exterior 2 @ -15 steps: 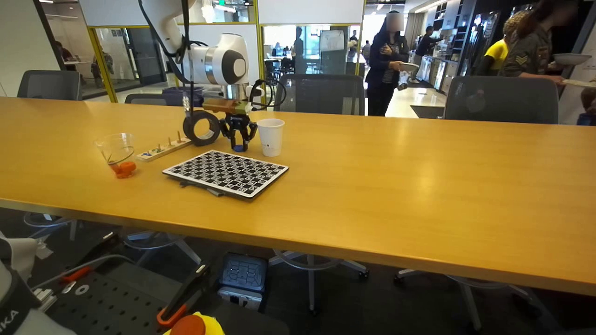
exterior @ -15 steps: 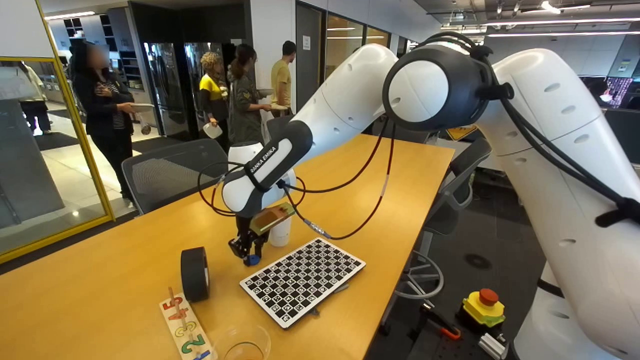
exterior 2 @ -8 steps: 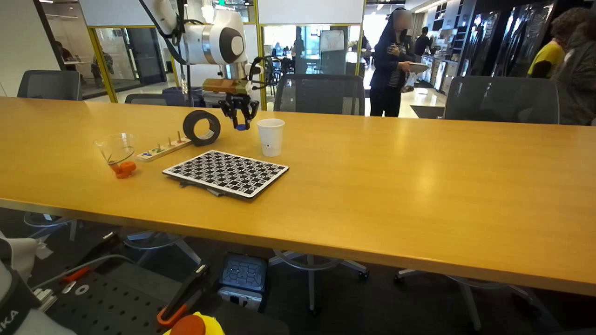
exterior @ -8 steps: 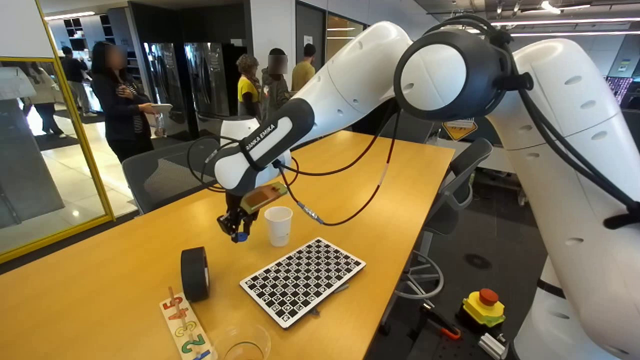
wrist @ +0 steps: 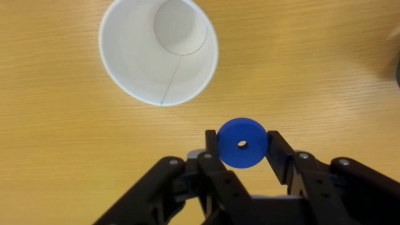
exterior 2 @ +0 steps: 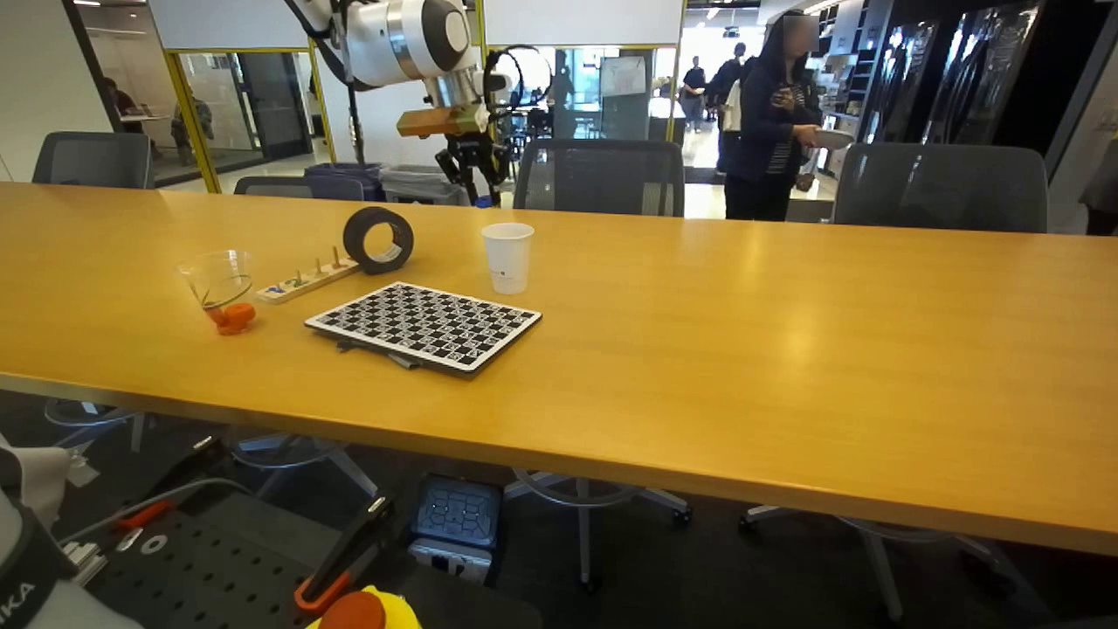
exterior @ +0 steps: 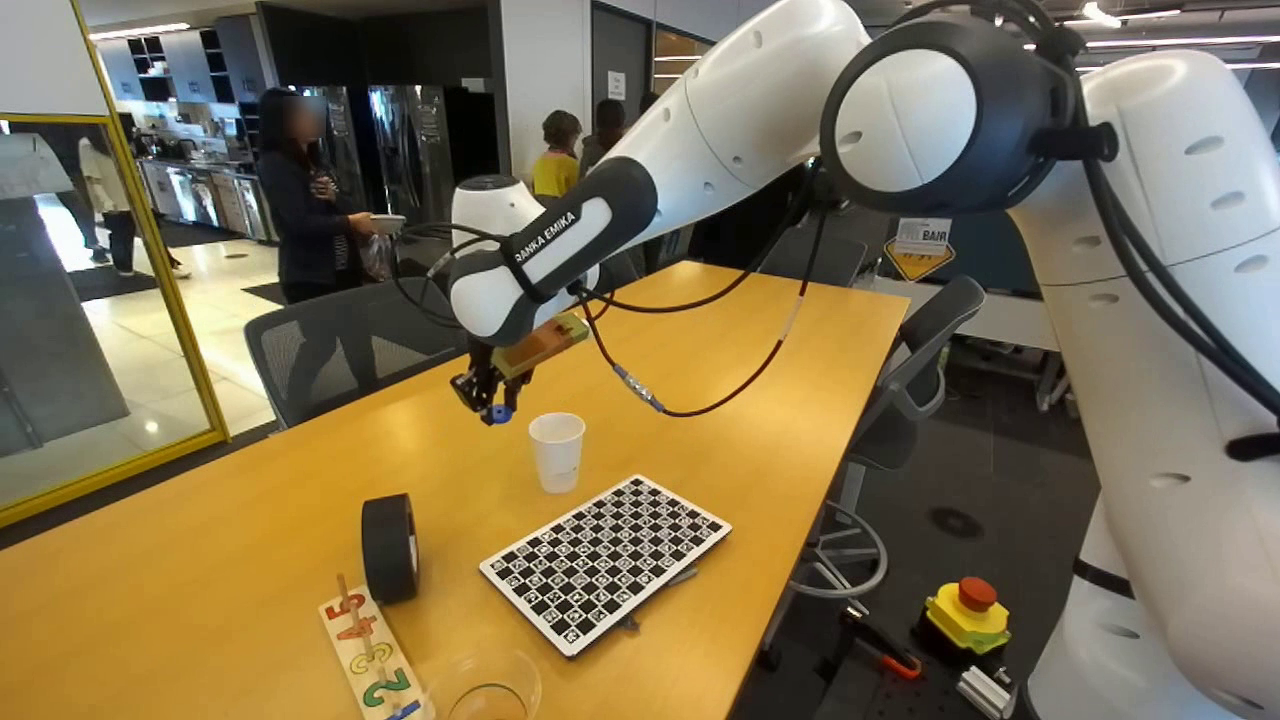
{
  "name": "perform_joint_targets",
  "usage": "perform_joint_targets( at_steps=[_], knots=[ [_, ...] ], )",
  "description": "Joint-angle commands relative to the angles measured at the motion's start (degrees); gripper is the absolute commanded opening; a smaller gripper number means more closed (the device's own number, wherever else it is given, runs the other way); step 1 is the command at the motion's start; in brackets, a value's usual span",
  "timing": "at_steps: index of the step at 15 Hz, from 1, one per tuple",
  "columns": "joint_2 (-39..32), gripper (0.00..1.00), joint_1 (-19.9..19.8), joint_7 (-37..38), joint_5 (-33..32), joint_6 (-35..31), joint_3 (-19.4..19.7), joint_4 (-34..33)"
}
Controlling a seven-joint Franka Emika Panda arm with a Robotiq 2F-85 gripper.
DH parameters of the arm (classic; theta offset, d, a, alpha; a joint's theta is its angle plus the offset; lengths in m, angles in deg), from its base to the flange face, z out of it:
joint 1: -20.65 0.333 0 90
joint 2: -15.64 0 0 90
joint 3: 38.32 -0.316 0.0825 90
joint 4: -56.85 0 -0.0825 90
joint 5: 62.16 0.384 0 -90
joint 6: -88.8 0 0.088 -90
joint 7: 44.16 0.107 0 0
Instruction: Pick up the orange and blue objects on the table and put them in the two cups
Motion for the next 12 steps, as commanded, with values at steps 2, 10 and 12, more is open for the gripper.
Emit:
perform_joint_targets(
  at_steps=[2,10,12],
  knots=[
    [2.21,0.21,2.59,8.35,-6.28,1.45,4.51,1.89],
    [2.28,0.21,2.22,11.66,-7.99,6.22,5.2,3.6],
    [2.35,0.21,2.02,11.68,-7.77,7.16,5.0,3.89]
  ],
)
